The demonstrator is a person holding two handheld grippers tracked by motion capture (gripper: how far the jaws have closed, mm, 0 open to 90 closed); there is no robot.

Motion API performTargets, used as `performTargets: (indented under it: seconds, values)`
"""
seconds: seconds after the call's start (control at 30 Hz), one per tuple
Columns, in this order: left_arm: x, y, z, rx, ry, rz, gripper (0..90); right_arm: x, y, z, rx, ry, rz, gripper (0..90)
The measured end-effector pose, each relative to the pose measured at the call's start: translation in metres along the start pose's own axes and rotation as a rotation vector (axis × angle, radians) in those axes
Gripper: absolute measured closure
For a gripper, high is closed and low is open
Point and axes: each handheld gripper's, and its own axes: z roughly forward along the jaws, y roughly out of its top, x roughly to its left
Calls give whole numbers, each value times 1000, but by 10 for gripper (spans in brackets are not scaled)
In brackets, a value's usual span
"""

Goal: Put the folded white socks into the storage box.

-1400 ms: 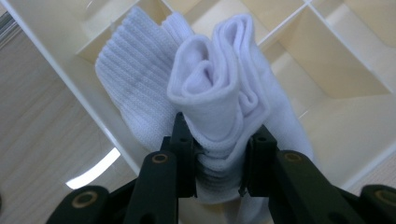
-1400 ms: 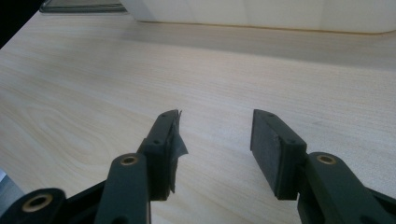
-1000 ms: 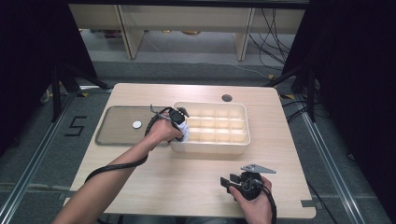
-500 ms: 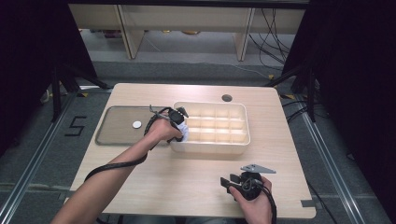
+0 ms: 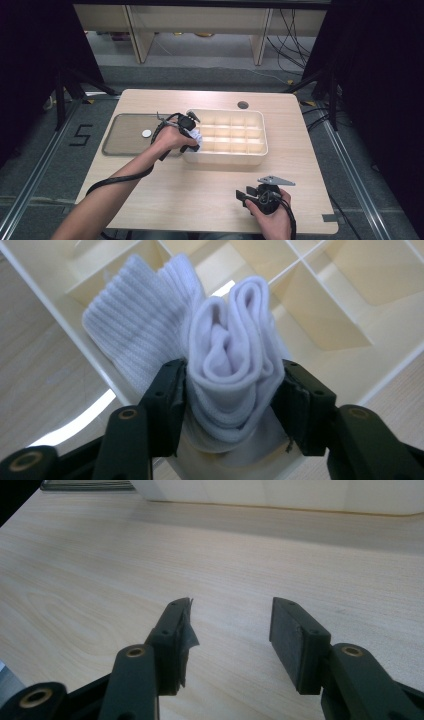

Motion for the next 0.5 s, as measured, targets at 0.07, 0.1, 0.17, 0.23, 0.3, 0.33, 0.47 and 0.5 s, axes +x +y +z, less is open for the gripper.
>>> performTargets:
  seconds: [0.07,0.1,0.17,0.23,0.3,0.33,0.47,0.5]
  values:
    - [0,1,-1,-7,-1,-8,437,0,0,0,4,-5,-5,516]
    - [-1,2,-3,-30,10,-10,414,0,0,0,3,-3,-2,516]
    - [-1,3,-4,-42,11,-19,408,-1,0,1,-4,-11,-3,516]
    - [2,7,-8,-69,16,-20,405,-1,0,0,-4,-12,-5,516]
    - [3,9,-9,-86,25,-24,405,-1,0,0,-3,-12,-4,516]
    - [4,10,-11,-95,26,-26,407,-1,0,0,-4,-9,-5,516]
    - [9,12,-11,-113,23,-47,495,0,0,-1,-7,-27,-7,516]
    - [9,12,-10,-115,1,-66,534,-3,1,-1,-12,-4,-36,516]
